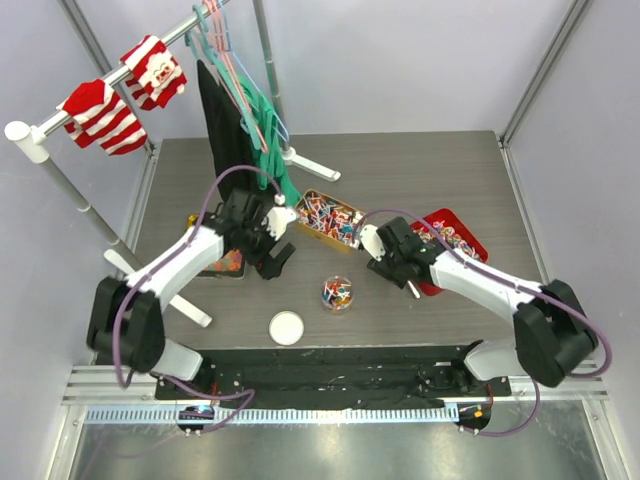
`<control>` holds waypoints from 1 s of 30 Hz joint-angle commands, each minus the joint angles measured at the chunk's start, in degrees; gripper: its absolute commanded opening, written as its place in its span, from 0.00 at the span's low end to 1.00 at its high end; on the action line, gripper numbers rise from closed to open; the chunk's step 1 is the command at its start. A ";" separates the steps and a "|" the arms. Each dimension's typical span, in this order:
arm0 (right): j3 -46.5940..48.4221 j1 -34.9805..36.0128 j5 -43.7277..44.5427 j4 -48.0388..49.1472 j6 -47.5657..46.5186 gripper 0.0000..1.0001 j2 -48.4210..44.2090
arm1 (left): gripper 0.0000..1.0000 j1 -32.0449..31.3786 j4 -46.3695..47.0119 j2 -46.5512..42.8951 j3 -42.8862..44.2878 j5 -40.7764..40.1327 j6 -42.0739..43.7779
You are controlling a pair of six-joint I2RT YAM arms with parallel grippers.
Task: Pack the candies
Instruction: Place the spatula at the center of the board, then pick up the bottle lid at the center of the board.
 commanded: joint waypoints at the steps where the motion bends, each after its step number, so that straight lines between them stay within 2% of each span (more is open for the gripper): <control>1: -0.95 -0.24 -1.12 1.57 -0.40 0.56 -6.22 | 0.99 -0.15 0.87 -11.14 -7.32 5.78 7.49; 5: -1.65 -0.68 -1.20 2.10 -0.58 0.56 -10.09 | 0.97 -4.36 -2.20 -20.88 -13.56 7.19 14.61; 8: -1.92 -1.65 -1.55 2.36 -0.40 0.56 -11.85 | 0.95 -11.39 -2.47 -25.03 -20.49 3.43 17.87; 13: -2.18 -2.96 -1.91 2.45 -0.40 0.56 -13.17 | 0.93 -22.98 0.51 -27.68 -27.01 -5.00 16.48; 19: -2.44 -3.93 -2.08 2.37 -0.31 0.56 -12.03 | 0.90 -32.66 4.20 -29.43 -32.29 -12.14 13.22; 25: -2.62 -4.46 -2.17 2.37 -0.31 0.56 -11.76 | 0.86 -34.87 8.69 -30.93 -34.67 -15.22 12.08; 30: -2.71 -4.46 -1.91 2.45 -0.66 0.56 -10.45 | 0.76 -36.98 10.62 -29.88 -35.11 -17.07 12.51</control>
